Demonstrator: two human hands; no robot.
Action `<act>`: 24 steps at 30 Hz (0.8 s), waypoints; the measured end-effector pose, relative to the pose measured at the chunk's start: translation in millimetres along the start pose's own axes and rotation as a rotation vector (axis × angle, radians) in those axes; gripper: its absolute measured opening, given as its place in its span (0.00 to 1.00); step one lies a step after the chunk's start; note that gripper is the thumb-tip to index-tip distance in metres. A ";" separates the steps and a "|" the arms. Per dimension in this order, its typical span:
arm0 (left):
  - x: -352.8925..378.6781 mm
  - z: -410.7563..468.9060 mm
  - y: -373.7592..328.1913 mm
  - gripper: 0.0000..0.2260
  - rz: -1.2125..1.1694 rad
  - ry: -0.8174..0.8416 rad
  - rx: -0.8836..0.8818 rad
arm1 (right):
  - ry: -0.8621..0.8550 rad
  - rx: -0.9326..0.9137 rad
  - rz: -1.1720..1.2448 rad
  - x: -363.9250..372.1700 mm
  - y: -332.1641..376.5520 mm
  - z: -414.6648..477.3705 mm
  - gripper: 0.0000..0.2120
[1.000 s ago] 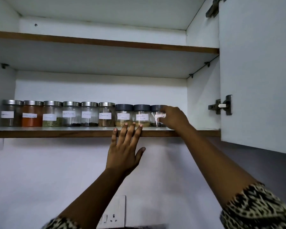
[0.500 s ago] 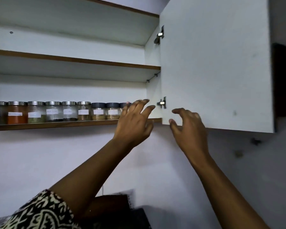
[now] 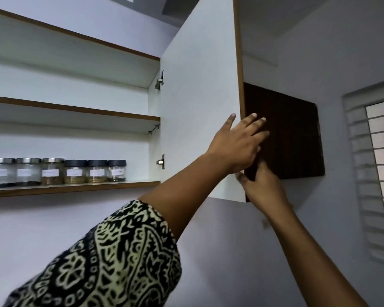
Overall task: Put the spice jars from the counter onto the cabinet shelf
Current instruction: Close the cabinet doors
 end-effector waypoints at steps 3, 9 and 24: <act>11.4 2.9 9.2 0.20 0.134 0.076 -0.002 | 0.065 -0.041 0.046 17.3 -3.5 -4.3 0.26; -10.7 -33.7 32.8 0.19 0.280 -0.091 0.084 | -0.030 -0.241 0.196 23.4 25.3 -33.4 0.21; -75.4 -187.2 157.6 0.19 0.431 -0.162 0.051 | 0.214 -0.566 0.715 148.7 166.4 -81.6 0.38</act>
Point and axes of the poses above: each hand's wrist, its own z-axis towards the middle knuckle, its own x-axis out of the palm, y = z × x, the point moved 6 cm from there along z, towards the middle knuckle, and after that the axes turned 4 degrees about -z, right-handed, at the moved point
